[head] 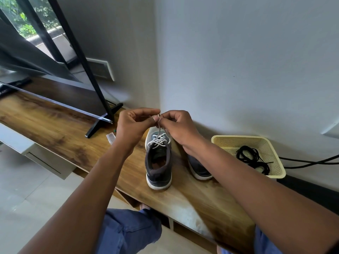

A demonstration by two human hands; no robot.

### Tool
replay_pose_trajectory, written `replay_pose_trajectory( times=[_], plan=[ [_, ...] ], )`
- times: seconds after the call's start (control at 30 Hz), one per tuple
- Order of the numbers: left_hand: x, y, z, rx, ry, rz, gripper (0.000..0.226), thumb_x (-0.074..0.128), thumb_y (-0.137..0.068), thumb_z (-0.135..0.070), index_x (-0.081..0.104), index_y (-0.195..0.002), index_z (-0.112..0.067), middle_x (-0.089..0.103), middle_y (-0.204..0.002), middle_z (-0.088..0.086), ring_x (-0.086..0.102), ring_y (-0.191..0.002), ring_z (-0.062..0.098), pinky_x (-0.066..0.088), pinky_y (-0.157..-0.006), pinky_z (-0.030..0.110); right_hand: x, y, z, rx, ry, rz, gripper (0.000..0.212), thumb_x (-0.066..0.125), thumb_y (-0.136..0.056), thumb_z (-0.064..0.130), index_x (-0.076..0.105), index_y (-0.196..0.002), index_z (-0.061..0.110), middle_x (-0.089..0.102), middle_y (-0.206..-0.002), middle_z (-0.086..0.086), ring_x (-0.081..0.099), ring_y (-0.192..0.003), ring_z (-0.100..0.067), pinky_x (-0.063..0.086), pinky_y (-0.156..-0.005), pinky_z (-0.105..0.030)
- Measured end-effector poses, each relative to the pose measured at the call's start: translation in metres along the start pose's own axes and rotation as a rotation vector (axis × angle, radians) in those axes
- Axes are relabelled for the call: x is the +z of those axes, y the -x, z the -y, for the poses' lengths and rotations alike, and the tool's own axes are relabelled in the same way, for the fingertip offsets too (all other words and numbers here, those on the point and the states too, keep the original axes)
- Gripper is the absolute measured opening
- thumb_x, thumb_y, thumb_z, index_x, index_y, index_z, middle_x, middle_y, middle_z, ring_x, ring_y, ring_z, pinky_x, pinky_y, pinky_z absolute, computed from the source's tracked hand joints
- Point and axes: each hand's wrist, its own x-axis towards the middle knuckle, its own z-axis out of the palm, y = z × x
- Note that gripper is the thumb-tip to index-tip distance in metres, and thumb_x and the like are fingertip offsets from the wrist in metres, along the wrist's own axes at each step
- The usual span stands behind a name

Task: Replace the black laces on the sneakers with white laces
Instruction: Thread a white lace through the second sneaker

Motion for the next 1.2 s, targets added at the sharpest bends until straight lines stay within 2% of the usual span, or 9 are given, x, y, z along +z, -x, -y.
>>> replay_pose_trajectory(
  times=[0.2,0.47,0.7,0.9,1.2],
  plan=[
    [-0.0023,-0.0019,0.0007,0.017,0.026,-0.008,0.028,0.084,-0.085,-0.002,0.079,-0.111,-0.009,0.081,-0.098,0.01,0.078,-0.096,0.027,0.062,-0.094,0.046,-0.0014,0.0022,0.0011,0.007,-0.084,0.039,0.02,0.076,-0.092,0.015,0.075,-0.087,-0.005,0.076,-0.08,-0.017,0.064,-0.072,-0.016,0.054,-0.074,-0.033],
    [-0.004,-0.0022,0.0006,0.045,0.012,-0.01,0.028,0.083,-0.085,-0.001,0.079,-0.111,-0.011,0.081,-0.098,0.008,0.078,-0.097,0.025,0.062,-0.094,0.045,-0.0024,-0.0019,-0.0009,0.005,-0.077,0.015,0.017,0.08,-0.088,0.014,0.078,-0.08,-0.001,0.075,-0.076,-0.015,0.066,-0.071,-0.012,0.058,-0.086,-0.039],
    [-0.0044,-0.0001,0.0011,0.069,-0.008,-0.007,0.025,0.08,-0.088,-0.003,0.079,-0.113,-0.008,0.081,-0.099,0.008,0.079,-0.094,0.026,0.063,-0.092,0.044,-0.0013,-0.0038,-0.0038,0.0,-0.081,0.021,0.016,0.079,-0.09,0.016,0.078,-0.082,0.001,0.073,-0.07,-0.007,0.066,-0.069,-0.01,0.056,-0.08,-0.033],
    [-0.0053,-0.0019,0.0024,0.081,0.015,-0.004,0.02,0.078,-0.09,-0.001,0.081,-0.105,-0.013,0.081,-0.096,0.012,0.078,-0.092,0.032,0.062,-0.092,0.051,-0.0018,-0.0047,-0.0026,0.007,-0.075,0.045,0.011,0.077,-0.089,0.012,0.079,-0.08,0.005,0.073,-0.069,-0.006,0.066,-0.068,-0.008,0.054,-0.074,-0.027],
    [-0.0066,-0.0028,0.003,0.081,-0.047,-0.001,0.02,0.078,-0.089,0.001,0.081,-0.104,-0.012,0.08,-0.093,0.014,0.076,-0.092,0.039,0.062,-0.092,0.054,-0.0021,-0.0024,-0.0011,0.021,-0.029,0.037,0.012,0.082,-0.085,0.015,0.08,-0.083,0.003,0.076,-0.074,-0.011,0.069,-0.069,-0.011,0.059,-0.083,-0.039]
  ],
)
